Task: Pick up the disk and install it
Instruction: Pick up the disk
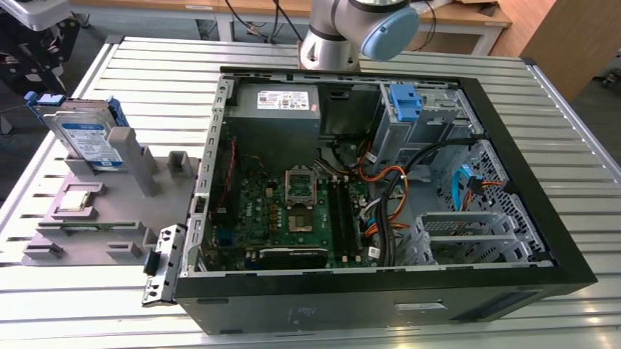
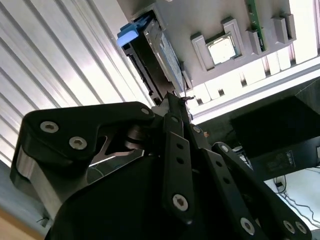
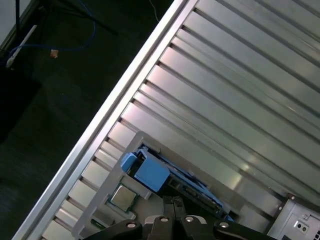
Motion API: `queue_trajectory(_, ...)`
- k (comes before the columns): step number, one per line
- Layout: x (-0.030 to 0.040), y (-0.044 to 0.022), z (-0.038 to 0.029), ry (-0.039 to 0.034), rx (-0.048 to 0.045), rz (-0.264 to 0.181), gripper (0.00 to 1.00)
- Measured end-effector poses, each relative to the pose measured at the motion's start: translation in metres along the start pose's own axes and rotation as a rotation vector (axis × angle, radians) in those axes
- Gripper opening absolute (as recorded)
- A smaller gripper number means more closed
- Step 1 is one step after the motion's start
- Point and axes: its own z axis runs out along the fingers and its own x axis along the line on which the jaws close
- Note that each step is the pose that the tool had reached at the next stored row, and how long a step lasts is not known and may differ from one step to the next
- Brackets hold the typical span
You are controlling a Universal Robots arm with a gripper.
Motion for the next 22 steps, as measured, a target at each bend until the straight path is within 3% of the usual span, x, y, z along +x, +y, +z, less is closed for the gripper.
queue_trajectory(15,0.0000,0.0000,0.0001,0.0057,-0.0032,-0.129,0.11)
queue_trajectory(22,0.0000,0.0000,0.0002,0.0086,-0.0061,-0.209,0.11)
